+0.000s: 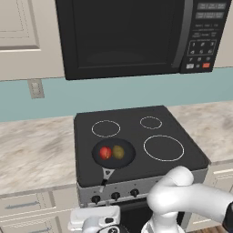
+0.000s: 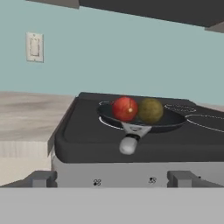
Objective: Put the potato and onion in the pan. Then turn on the front left burner and set the heat to medium.
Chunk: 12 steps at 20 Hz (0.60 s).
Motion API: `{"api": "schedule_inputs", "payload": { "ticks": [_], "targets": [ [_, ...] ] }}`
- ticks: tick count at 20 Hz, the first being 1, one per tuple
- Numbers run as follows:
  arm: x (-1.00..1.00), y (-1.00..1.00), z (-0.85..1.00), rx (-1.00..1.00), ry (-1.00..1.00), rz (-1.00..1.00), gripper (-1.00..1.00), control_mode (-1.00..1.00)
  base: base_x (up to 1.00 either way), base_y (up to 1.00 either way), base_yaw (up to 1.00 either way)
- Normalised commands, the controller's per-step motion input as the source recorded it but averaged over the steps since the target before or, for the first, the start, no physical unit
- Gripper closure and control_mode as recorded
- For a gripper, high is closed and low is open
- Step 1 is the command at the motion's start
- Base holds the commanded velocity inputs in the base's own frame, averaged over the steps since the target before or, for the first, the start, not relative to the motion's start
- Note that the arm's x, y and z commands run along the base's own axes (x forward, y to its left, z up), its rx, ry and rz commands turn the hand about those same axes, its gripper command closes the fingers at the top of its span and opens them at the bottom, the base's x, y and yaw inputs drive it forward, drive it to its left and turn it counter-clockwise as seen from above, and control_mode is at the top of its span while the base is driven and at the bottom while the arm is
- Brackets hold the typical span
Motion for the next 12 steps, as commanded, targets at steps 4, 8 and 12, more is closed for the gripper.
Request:
{"api": "schedule_inputs", "payload": {
  "ticks": [4,8,12],
  "targets": [
    [0.23,0.00,-0.05,-0.01,0.00,0.05,-1.00,-1.00,0.00,0.00,0.00],
    [0.14,0.00,-0.12,0.00,0.00,0.05,-1.00,-1.00,0.00,0.00,0.00],
    [0.05,0.00,-0.13,0.00,0.00,0.05,-1.00,-1.00,0.00,0.00,0.00]
  ]
}}
